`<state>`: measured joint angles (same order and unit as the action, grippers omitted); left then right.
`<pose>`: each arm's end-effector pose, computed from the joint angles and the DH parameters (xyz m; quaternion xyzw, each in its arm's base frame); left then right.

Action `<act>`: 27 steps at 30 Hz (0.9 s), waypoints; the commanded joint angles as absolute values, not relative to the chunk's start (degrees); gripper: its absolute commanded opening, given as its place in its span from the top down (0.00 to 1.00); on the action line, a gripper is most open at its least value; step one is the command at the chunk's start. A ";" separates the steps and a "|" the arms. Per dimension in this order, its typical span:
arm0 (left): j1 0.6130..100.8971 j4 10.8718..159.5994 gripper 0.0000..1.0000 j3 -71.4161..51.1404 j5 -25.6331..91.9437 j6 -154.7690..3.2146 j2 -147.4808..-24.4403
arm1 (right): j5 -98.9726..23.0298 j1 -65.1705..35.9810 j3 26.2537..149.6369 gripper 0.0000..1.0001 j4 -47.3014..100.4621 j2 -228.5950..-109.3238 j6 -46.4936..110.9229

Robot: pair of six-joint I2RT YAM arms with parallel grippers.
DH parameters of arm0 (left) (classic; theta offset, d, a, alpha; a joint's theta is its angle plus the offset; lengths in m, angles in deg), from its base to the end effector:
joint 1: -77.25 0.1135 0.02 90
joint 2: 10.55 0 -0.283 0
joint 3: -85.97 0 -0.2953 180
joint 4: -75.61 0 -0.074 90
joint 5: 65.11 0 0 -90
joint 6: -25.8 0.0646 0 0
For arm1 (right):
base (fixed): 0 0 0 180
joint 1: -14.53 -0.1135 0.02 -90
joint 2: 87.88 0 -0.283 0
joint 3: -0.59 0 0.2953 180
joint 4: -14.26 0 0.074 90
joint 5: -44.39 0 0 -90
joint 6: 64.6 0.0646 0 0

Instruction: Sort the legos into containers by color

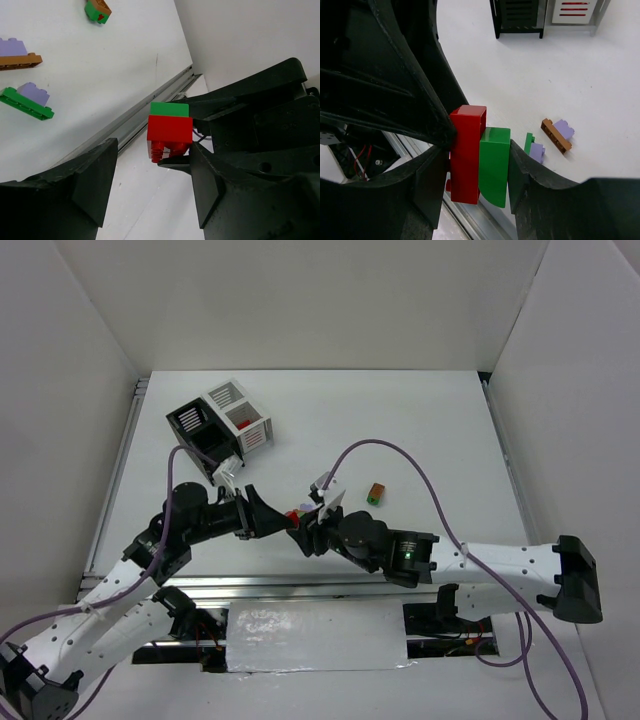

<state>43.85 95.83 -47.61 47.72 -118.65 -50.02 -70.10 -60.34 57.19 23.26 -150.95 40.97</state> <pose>0.1737 -0.1446 0.2985 -0.0196 0.7781 -0.5338 0.3305 0.1076 0.2954 0.2971 -0.2731 0.7394 0.3011 0.5366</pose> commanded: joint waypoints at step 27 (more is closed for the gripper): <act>42.19 94.46 1.00 -41.97 49.13 -105.52 -48.70 | -44.59 -50.18 56.18 0.00 25.36 -144.58 47.46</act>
